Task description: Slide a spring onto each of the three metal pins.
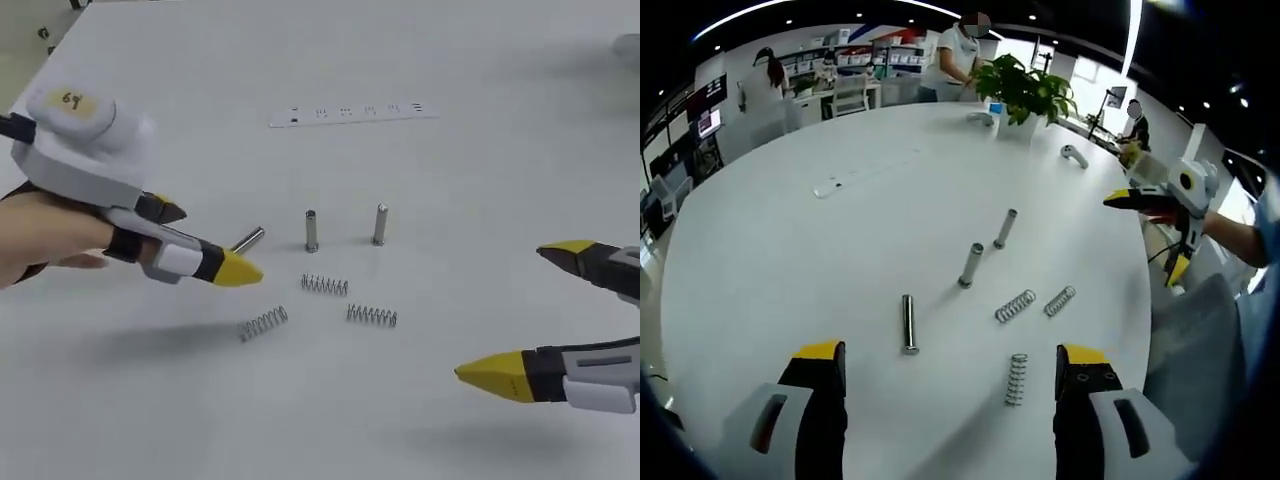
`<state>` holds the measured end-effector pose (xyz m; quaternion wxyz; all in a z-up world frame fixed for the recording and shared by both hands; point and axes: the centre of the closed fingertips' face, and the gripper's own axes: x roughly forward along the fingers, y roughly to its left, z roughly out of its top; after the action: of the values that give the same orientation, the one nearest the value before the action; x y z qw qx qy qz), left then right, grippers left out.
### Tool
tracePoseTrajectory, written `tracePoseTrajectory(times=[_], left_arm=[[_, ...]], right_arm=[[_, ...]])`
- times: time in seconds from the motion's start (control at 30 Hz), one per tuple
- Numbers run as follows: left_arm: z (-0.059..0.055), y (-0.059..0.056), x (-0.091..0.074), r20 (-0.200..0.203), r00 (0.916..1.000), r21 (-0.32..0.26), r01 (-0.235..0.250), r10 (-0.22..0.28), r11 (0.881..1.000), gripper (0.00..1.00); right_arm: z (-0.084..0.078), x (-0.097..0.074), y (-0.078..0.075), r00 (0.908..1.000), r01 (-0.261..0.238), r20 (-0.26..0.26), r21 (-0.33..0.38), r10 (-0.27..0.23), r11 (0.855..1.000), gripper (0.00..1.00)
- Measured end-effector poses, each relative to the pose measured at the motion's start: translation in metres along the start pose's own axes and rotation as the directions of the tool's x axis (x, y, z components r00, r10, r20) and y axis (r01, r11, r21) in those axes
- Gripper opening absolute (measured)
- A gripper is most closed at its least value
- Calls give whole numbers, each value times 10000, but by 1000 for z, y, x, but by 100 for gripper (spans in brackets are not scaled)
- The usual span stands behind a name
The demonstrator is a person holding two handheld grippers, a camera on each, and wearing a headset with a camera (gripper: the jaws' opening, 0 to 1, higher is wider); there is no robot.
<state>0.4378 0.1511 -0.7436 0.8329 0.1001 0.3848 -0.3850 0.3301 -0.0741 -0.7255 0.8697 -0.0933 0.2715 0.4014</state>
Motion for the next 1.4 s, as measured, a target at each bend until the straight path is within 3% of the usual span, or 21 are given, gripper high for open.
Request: tracePoseTrajectory(times=[0.27,0.6,1.2,1.4], left_arm=[[8,8,13,-405,9992,292,-31,43,9996,79],[9,13,28,-946,9955,532,16,35,9986,76],[9,18,43,-1453,9894,658,17,79,9978,67],[9,20,50,-1627,9866,625,-9,110,9980,59]], right_arm=[[-4,1,1,9999,-7,-110,13,7,10000,99],[-5,-1,-1,9999,54,-89,54,-54,10000,99],[-13,-5,-2,9998,174,-132,298,-170,9994,99],[-16,-6,-3,9996,227,-156,419,-221,9989,99]])
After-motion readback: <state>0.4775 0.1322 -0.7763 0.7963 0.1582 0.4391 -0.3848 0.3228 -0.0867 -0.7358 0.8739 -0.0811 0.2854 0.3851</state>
